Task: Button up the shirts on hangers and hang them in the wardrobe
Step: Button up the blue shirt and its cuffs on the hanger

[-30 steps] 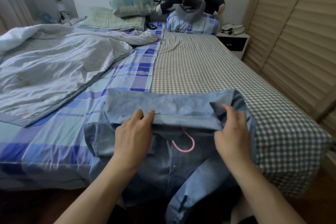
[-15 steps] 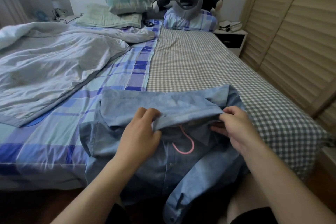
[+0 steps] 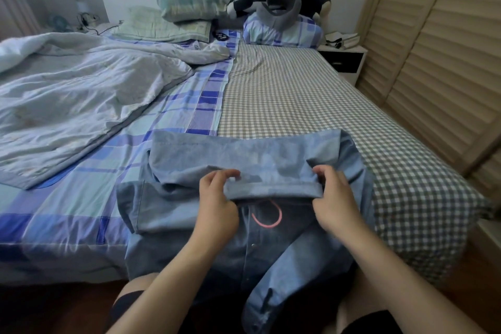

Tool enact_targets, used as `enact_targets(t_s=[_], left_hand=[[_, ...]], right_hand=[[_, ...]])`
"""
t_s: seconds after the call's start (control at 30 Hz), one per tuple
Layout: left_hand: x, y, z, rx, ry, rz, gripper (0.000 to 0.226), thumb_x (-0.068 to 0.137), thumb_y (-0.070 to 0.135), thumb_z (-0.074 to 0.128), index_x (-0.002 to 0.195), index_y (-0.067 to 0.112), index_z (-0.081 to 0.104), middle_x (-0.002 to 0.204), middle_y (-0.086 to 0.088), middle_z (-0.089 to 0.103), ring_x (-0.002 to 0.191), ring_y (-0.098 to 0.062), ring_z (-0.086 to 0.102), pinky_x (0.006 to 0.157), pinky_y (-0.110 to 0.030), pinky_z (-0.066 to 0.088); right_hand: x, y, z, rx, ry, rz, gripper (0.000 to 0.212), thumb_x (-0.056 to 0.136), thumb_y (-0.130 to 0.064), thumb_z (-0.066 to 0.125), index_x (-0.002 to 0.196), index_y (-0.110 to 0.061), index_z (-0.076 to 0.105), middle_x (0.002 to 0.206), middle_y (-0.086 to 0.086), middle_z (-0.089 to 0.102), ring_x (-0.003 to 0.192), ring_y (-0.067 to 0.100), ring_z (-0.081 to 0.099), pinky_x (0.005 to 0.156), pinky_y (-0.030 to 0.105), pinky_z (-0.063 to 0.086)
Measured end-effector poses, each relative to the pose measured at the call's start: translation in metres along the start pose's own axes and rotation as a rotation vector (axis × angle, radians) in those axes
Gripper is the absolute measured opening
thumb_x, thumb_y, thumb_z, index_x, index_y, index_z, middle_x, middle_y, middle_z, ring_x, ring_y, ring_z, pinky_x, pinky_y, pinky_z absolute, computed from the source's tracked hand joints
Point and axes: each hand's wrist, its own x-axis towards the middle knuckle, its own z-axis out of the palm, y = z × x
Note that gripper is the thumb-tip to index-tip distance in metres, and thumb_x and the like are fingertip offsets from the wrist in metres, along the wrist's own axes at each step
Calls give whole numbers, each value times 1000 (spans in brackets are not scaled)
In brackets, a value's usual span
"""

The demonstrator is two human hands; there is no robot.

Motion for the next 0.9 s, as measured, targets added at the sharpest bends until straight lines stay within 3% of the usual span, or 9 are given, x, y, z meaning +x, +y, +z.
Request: enact_targets(t_s=[0.07,0.13,0.23,0.3,0.4,0.47,0.53,0.7,0.9], left_hand=[[-9,-13,-5,39,-79,18,69,78,-19,43,124,31,57,145,4,32,126,1,38,96,7,22],[-18,-32,-16,71,-120,47,68,83,-11,50,128,41,55,147,11,27,114,13,41,93,-1,32],[-26,-52,-33,165,-77,131,60,90,4,60,131,46,56,145,19,27,119,9,43,89,-7,38],[-24,-55,-39,210,-52,186,54,91,9,63,134,41,59,146,16,31,124,6,41,89,-5,37],[-13,-48,-43,244,-33,218,56,88,0,61,133,33,62,142,13,37,136,-5,35,105,-11,28],[-7,-44,-47,283,-37,264,62,81,-9,58,131,27,64,139,14,39,135,-6,34,110,-9,21],[-5,-44,-55,360,-66,298,70,75,-13,59,133,25,63,141,12,40,136,-9,34,113,-9,18],[37,-54,-84,681,-31,445,78,78,14,73,150,27,46,154,-10,38,141,-37,38,114,-51,35],[183,-4,-118,527,62,391,38,86,41,35,110,28,62,104,-10,72,94,-30,66,81,-38,47]], right_hand=[[-9,5,-8,-109,-71,-38,70,87,0,61,149,-22,36,150,4,33,123,23,52,98,26,42],[-18,9,-17,-291,-97,-127,84,86,-11,71,156,-23,25,157,5,20,123,25,53,99,32,47],[-32,16,-20,-528,4,-480,92,78,-19,83,156,-20,32,160,14,18,136,32,41,107,46,47],[-39,22,-8,-605,-8,-768,82,77,-10,80,150,-20,43,161,17,24,145,40,31,113,55,39],[-35,28,25,-636,-42,-1040,36,87,-12,67,122,-19,62,159,17,31,147,42,29,120,57,26],[-26,21,40,-590,28,-1122,7,94,-17,65,100,-16,68,154,17,42,142,41,37,120,55,28],[-17,6,41,-476,94,-1190,13,98,-16,64,86,-13,70,141,16,58,130,39,52,112,54,39],[47,-73,-12,14,200,-873,26,98,-23,53,93,-7,72,106,6,70,102,24,59,96,31,44],[211,-150,-52,-50,43,-492,39,107,-30,45,79,-14,66,82,5,69,84,28,64,76,40,46]])
